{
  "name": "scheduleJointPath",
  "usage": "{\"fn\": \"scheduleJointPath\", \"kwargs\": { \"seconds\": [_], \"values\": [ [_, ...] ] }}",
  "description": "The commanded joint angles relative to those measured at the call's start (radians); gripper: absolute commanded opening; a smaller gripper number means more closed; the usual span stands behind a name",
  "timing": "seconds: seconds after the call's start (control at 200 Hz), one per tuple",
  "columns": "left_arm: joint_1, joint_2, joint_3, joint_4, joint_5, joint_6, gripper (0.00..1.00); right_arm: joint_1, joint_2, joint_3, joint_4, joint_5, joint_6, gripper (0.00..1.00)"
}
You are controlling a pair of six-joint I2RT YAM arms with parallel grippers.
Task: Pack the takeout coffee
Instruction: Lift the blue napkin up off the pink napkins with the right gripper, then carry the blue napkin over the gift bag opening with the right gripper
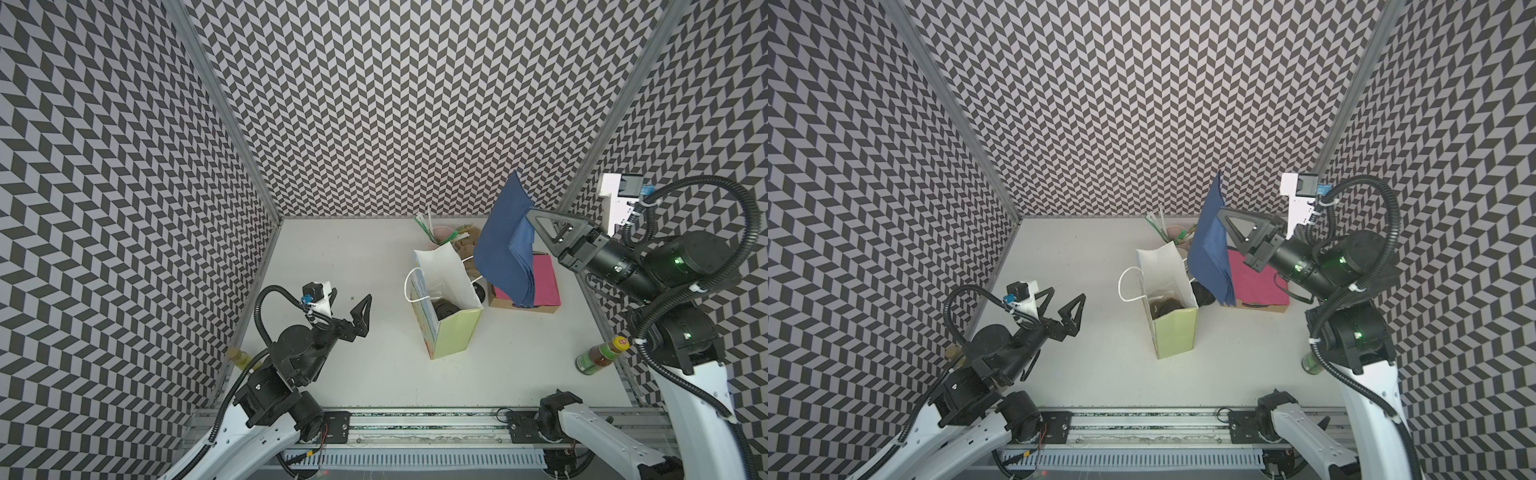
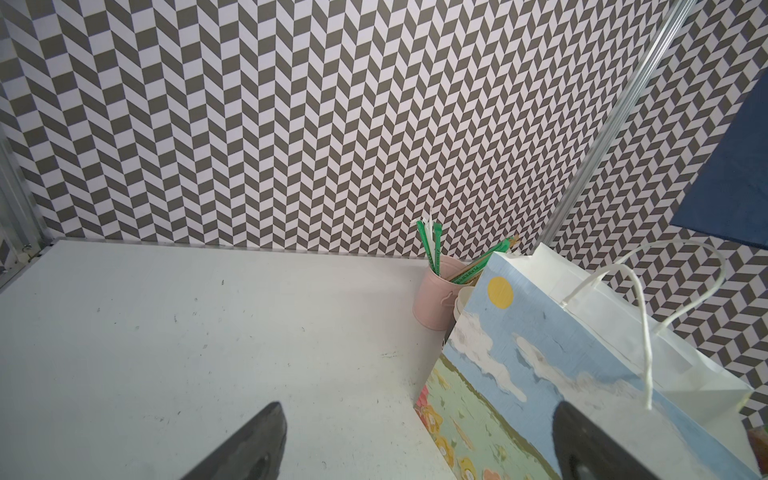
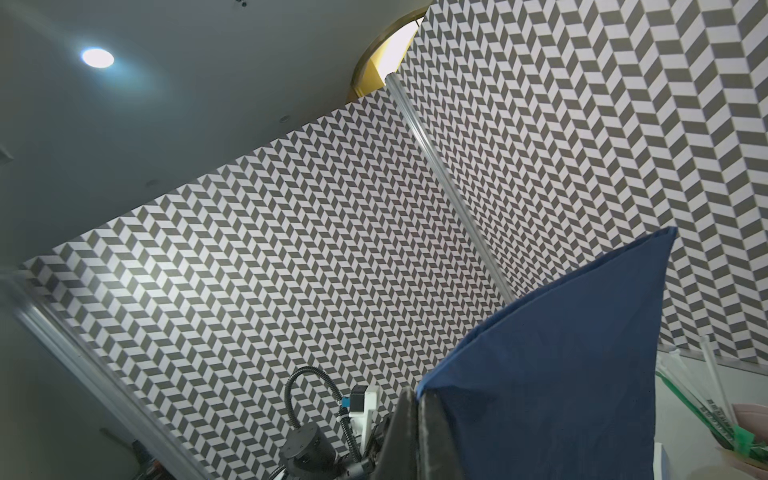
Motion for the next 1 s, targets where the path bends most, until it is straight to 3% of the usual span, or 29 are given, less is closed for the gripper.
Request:
{"fn": "scheduleJointPath", "kwargs": {
  "seconds": [0.0,0.2,0.546,0.996],
  "values": [
    [0.006,0.005,-0.006,0.017,0.003,0.004,1.00,0.022,-0.019,-0.032,0.096,-0.072,0.033,0.00],
    [0.005,0.014,-0.005,0.013,0.005,0.004,1.00,0.092,-0.011,-0.092,0.096,-0.061,0.017,0.00],
    [0.005,0.015,-0.004,0.013,0.002,0.003,1.00,0.277,0.019,-0.152,0.048,0.121,-0.066,0.00],
    [0.005,0.010,-0.005,0.014,0.000,0.004,1.00,0.340,0.096,-0.235,0.047,0.251,-0.132,0.00]
  ]
}}
